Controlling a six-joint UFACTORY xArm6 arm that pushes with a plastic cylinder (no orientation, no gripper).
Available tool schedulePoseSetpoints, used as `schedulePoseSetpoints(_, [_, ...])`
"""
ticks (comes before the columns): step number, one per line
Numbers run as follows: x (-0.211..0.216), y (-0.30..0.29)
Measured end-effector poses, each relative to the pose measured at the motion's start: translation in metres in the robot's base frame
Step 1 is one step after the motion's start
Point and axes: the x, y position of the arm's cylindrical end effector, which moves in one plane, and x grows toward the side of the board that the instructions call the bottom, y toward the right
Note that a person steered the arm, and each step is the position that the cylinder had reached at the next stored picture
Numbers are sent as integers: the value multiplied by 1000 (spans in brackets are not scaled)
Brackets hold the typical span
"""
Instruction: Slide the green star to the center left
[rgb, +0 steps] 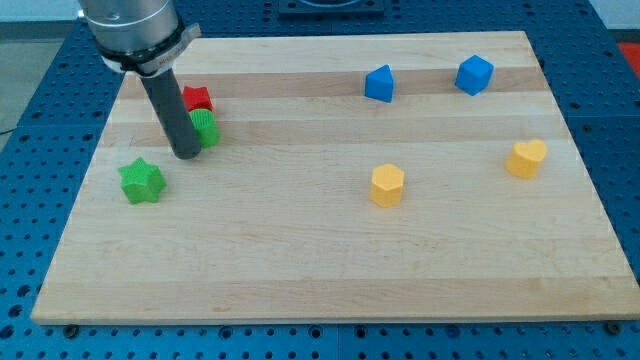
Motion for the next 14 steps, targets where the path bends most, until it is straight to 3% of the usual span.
schedulePoseSetpoints(1, [-13,0])
schedulePoseSetpoints(2, [7,5])
schedulePoseSetpoints(3, [64,20])
schedulePoseSetpoints(4, [108,-1])
schedulePoseSetpoints(5, [124,-60])
schedulePoseSetpoints(6, [102,-83])
schedulePoseSetpoints(7, [53,-76])
schedulePoseSetpoints(8, [39,-69])
schedulePoseSetpoints(10, [112,-59])
schedulePoseSetpoints(11, [95,-24])
schedulePoseSetpoints(13, [18,-33])
schedulePoseSetpoints(14, [40,-33])
